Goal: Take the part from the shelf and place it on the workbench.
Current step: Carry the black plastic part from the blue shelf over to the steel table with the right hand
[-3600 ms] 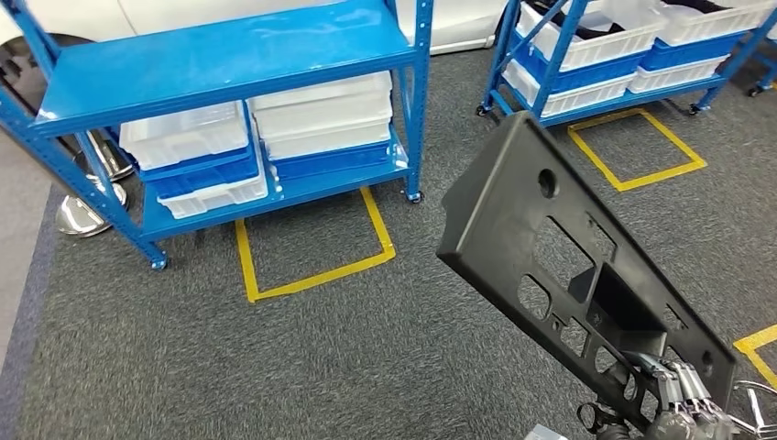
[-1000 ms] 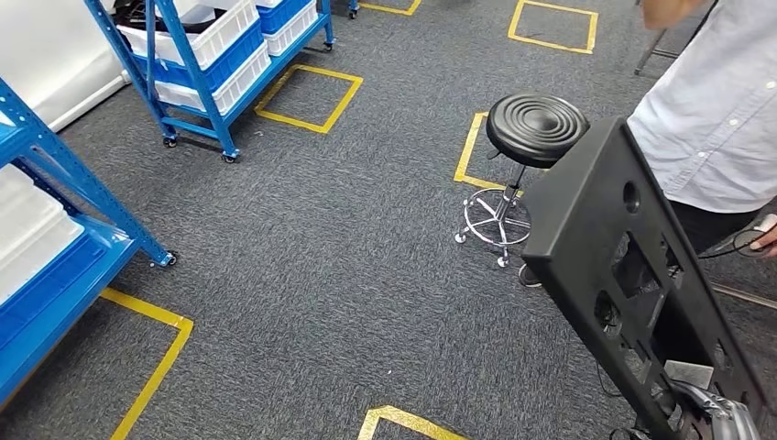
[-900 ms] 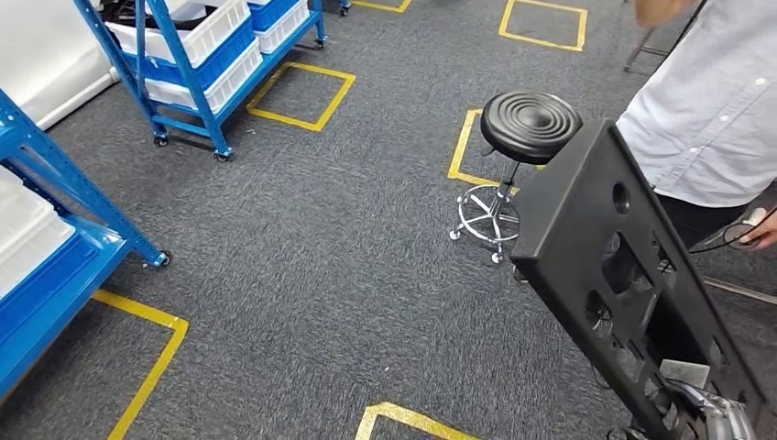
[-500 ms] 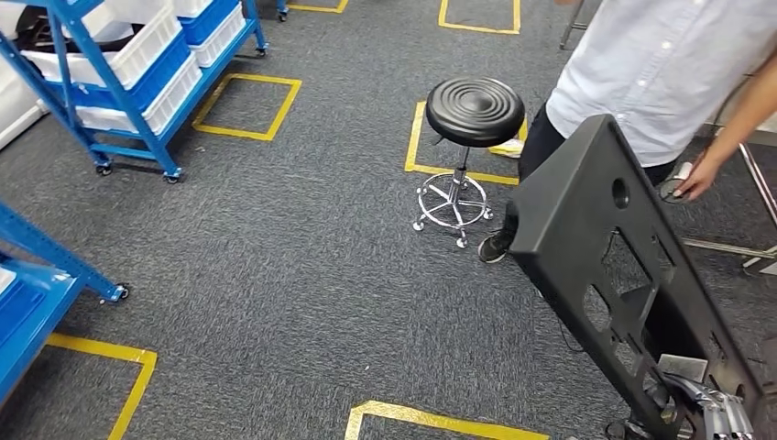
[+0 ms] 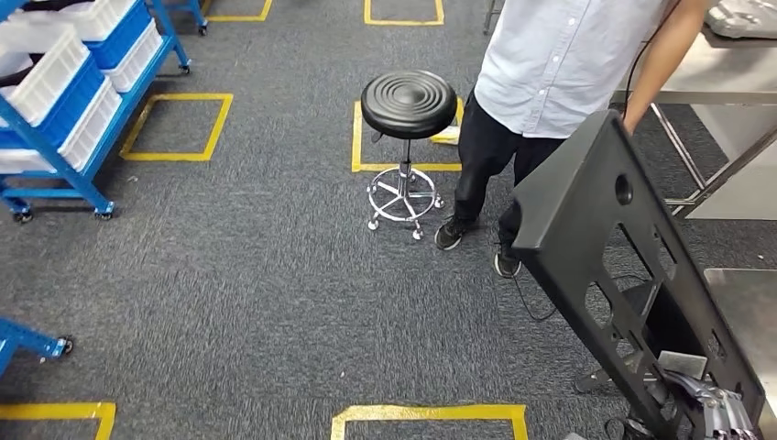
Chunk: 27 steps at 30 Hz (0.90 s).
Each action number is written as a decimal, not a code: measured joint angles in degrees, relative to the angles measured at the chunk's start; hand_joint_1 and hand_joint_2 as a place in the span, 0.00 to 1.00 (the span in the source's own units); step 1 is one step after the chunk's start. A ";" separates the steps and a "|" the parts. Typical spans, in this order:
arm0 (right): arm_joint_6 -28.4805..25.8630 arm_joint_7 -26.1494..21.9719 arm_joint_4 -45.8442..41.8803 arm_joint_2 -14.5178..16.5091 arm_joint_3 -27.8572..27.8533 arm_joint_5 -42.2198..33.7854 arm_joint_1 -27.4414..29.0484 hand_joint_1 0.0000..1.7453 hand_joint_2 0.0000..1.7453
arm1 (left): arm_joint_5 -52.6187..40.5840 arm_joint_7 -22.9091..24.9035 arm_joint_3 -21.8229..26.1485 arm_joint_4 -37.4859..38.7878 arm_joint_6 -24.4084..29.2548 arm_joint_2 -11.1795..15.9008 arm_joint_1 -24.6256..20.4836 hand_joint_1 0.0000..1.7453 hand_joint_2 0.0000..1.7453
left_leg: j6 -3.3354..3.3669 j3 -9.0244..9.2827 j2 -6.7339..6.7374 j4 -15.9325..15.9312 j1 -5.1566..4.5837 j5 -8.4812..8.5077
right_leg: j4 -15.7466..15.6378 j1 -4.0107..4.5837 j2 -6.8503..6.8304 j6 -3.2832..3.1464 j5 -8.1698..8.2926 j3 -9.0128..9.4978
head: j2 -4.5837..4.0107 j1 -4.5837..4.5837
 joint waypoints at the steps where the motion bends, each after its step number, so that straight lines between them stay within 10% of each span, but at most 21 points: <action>1: 0.00 -0.02 0.01 0.00 -0.01 0.00 0.05 1.00 1.00 | 0.00 -0.07 0.00 -0.01 -0.03 0.00 -0.07 0.00 1.00 | 0.40 0.09 0.67 -0.27 0.02 0.20 | -0.01 -0.10 0.17 0.32 0.06 -0.16 | 0.00 0.00; 5: 0.00 -0.06 0.03 -0.02 -0.01 -0.01 -0.26 1.00 1.00 | -0.01 -0.47 0.01 -0.01 -0.14 0.01 -0.08 0.00 1.00 | 1.58 0.18 3.78 -1.03 0.07 0.72 | 8.15 -0.01 -5.14 1.35 -4.72 -4.08 | 0.00 0.14; 8: 0.00 -0.06 0.04 -0.02 -0.02 -0.04 -0.01 1.00 1.00 | -0.08 -0.22 0.02 -0.01 -0.26 0.03 0.15 0.00 1.00 | 1.72 0.20 6.28 -0.97 -0.11 0.49 | 14.91 -0.23 -6.53 1.80 -6.61 -7.18 | 0.00 0.12; 12: 0.00 -0.05 0.02 -0.03 -0.03 -0.03 0.12 1.00 1.00 | -0.20 -0.06 -0.01 -0.01 -0.37 -0.06 0.00 0.00 1.00 | 1.15 0.89 8.75 -0.93 -0.31 -0.06 | 2.23 0.23 -9.54 1.07 -0.60 -0.34 | 0.00 0.14; 14: 0.00 -0.06 0.01 -0.05 -0.03 0.03 0.06 1.00 1.00 | -0.19 -0.13 -0.01 -0.01 -0.36 -0.09 -0.09 0.00 1.00 | 0.62 1.16 9.68 -0.98 -0.53 -0.27 | -0.45 0.77 -10.45 0.38 -0.36 0.78 | 0.00 0.11; 18: -0.01 -0.06 -0.05 -0.07 -0.04 0.47 0.12 1.00 1.00 | -0.20 -0.38 -0.02 0.00 -0.36 -0.08 -0.45 0.00 1.00 | -0.44 0.99 8.88 0.58 -0.45 -1.91 | -1.27 0.25 -8.11 -0.87 0.27 0.85 | 0.00 0.06; 22: 0.00 -0.04 -0.08 -0.11 0.10 0.91 -0.18 1.00 1.00 | -0.24 -0.36 -0.02 -0.01 -0.39 -0.07 -0.21 0.00 1.00 | -0.96 -4.88 4.52 13.36 -0.17 -8.08 | -1.36 0.08 -5.70 -1.56 0.47 0.77 | 0.00 -0.03; 24: 0.00 -0.03 -0.08 -0.14 0.10 1.05 -0.16 1.00 1.00 | -0.32 -0.26 -0.01 -0.01 -0.41 -0.04 0.02 0.00 1.00 | -0.95 -5.34 4.24 13.76 -0.16 -6.58 | -1.07 0.08 -4.08 -1.53 0.41 0.72 | 0.00 -0.03; 27: 0.00 -0.01 -0.09 -0.16 0.10 1.32 -0.21 1.00 1.00 | -0.52 -0.19 -0.02 0.00 -0.40 -0.01 0.11 0.00 1.00 | -0.53 -1.20 1.30 3.59 0.09 -0.93 | -0.29 0.11 -1.86 -1.10 0.11 0.51 | 0.00 -0.02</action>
